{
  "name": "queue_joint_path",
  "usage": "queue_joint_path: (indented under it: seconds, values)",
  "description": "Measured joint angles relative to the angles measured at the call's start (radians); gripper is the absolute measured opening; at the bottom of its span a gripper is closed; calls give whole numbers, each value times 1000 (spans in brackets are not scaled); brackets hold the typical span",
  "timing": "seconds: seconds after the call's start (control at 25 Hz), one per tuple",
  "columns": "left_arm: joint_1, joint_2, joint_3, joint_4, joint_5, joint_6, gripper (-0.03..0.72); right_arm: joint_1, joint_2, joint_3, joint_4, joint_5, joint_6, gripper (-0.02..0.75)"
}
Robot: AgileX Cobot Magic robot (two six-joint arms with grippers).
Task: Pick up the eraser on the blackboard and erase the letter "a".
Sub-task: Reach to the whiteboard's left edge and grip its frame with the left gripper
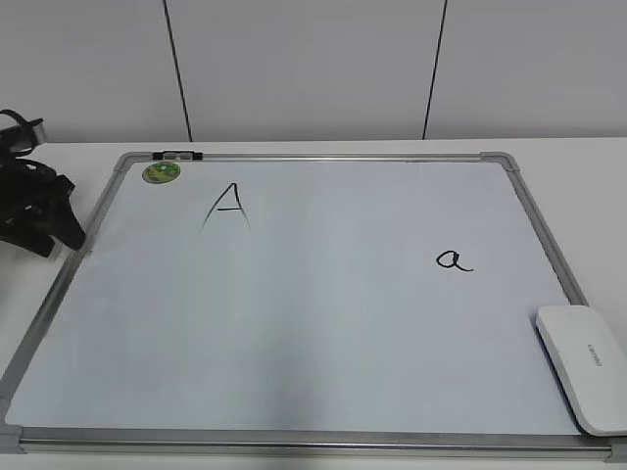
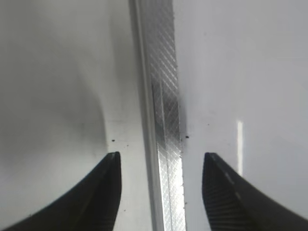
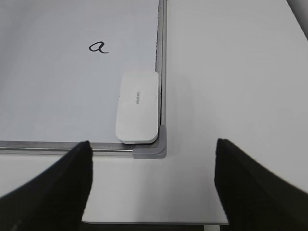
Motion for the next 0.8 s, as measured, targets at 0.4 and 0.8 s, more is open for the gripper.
queue_joint_path:
  seconds: [0.4,0.8]
  values:
    - [16,4,-4,-10,-3,6,299,0,0,0,0,0,0,587]
    - [16,43,-9,-35,-2,6,264,0,0,0,0,0,0,587]
